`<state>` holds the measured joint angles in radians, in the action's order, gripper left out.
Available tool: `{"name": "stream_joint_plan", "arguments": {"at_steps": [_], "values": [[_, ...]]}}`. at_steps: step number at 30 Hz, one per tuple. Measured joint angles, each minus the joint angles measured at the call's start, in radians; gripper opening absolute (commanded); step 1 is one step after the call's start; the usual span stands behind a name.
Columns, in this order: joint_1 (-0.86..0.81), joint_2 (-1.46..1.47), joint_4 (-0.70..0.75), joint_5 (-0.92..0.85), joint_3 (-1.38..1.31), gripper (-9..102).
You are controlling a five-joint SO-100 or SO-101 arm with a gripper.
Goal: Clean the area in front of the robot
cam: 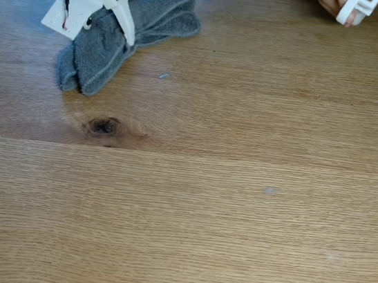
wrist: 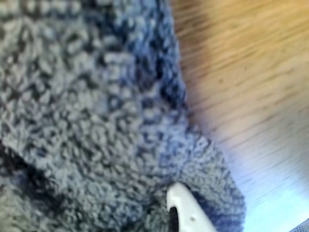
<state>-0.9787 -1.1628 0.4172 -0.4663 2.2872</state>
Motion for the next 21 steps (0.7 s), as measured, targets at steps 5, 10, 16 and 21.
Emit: {"name": "stream_joint_plan", "arguments": {"at_steps": [5,10,16,21], "values": [[0.005,0.023,-0.002,0.003,0.000,6],[0.028,0.031,-0.011,0.009,-0.002,0],[0.063,-0.028,-0.006,0.026,-0.002,0],[0.130,-0.091,0.086,0.064,-0.002,0]]}}
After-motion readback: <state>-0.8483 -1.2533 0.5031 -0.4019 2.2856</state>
